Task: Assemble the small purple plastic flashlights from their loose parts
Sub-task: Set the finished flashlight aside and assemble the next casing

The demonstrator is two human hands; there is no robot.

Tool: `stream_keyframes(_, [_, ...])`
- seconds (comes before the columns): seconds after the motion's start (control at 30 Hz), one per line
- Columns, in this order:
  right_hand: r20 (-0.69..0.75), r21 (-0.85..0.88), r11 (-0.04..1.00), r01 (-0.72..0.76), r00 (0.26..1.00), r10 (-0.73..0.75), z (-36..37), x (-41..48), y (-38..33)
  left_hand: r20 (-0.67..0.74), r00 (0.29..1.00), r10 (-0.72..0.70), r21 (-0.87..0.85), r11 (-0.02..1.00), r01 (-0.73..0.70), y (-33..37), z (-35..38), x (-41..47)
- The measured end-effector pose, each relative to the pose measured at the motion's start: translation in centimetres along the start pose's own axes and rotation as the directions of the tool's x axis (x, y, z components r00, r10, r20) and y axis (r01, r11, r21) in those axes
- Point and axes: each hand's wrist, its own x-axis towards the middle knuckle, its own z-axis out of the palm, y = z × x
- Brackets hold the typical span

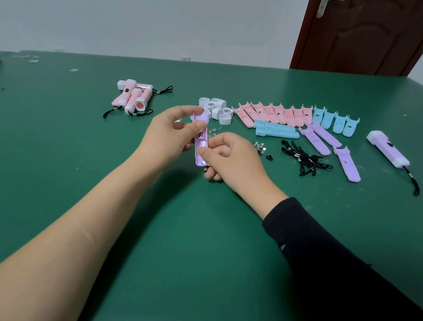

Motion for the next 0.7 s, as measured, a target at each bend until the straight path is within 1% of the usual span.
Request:
stream_keyframes(0.07, [-0.017,0.004,1.000,0.006,1.000,-0.006,-0.4,0.2,-0.1,-0.015,1.000,0.003,-0.029,1.000,-0.003,0.0,-0.2,0.1])
stream_keyframes(0.13, [-0.084,0.034,0.999,-0.001,0.996,0.004,-1.4,0.7,0.0,-0.038,0.999,-0.011,-0.052,0.999,0.009,-0.1,-0.6,0.3])
stream_keyframes(0.23, [-0.205,0.064,0.997,-0.048,0.977,0.060,-3.6,1.4,0.4,-0.045,0.998,-0.037,-0.050,0.998,0.035,-0.4,-1.0,0.6])
stream_keyframes(0.33, [-0.276,0.079,0.994,-0.079,0.956,0.098,-5.0,1.7,1.0,-0.034,0.998,-0.053,-0.033,0.998,0.052,-0.8,-1.0,0.5])
stream_keyframes(0.47, [-0.308,0.078,0.994,-0.082,0.946,0.103,-5.3,2.0,1.1,-0.029,0.997,-0.065,-0.040,0.997,0.064,-0.9,-1.1,0.4])
stream_keyframes(0.6, [-0.301,0.052,0.996,-0.068,0.950,0.081,-5.2,2.0,1.2,-0.028,0.997,-0.077,-0.064,0.995,0.075,-1.1,-1.2,0.5])
stream_keyframes(0.7, [-0.294,0.043,0.997,-0.070,0.953,0.080,-5.2,1.9,1.3,-0.027,0.993,-0.113,-0.100,0.989,0.110,-1.1,-1.3,0.6])
